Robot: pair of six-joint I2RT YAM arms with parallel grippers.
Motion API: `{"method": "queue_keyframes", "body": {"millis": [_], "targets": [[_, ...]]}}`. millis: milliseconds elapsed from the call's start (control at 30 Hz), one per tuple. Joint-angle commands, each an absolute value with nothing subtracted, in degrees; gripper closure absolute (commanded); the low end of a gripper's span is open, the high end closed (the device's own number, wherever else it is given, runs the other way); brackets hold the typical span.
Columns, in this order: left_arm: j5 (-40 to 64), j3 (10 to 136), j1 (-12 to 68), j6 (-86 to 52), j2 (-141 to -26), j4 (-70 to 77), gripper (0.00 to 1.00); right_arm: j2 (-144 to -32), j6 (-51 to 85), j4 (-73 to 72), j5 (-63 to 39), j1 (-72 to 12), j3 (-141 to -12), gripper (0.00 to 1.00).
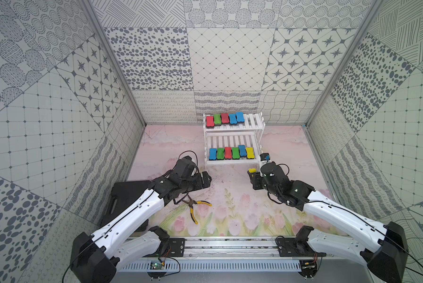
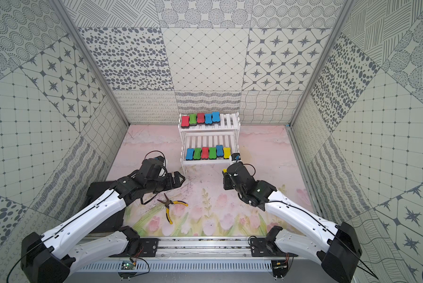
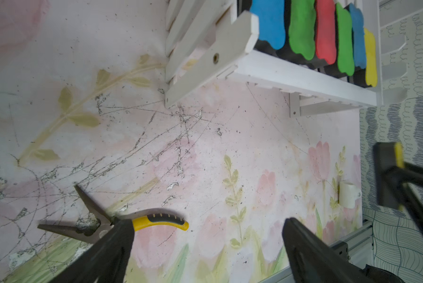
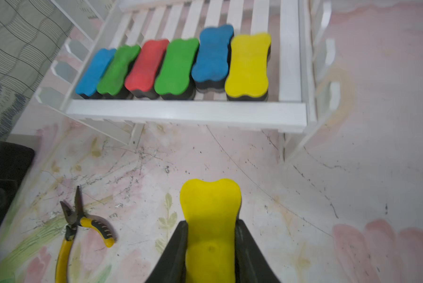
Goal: Remove the whiteboard erasers from the shelf
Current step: Place the whiteboard eraser at the center of the board.
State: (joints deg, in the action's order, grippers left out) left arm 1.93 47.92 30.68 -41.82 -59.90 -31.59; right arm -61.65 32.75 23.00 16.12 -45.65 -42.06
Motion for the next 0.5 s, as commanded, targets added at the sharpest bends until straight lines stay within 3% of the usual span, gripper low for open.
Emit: {"method": "queue_keyframes", "body": {"millis": [0, 267, 467], "targets": [[3.03, 46.76, 30.98, -43.19, -59.50, -28.34, 0.01, -65.57, 38.44, 9.37, 14.70, -45.80, -36.68, 0.73], [3.26, 47.20, 30.94, -42.77, -59.90, -28.80, 0.01, -78.72, 40.87, -0.87, 17.16, -44.68, -33.20, 0.74], [3.53, 47.38, 30.94, -42.74, -60.17, -28.84, 0.01, -82.42, 41.74, -2.83, 17.79, -44.16, -32.52, 0.74]]}}
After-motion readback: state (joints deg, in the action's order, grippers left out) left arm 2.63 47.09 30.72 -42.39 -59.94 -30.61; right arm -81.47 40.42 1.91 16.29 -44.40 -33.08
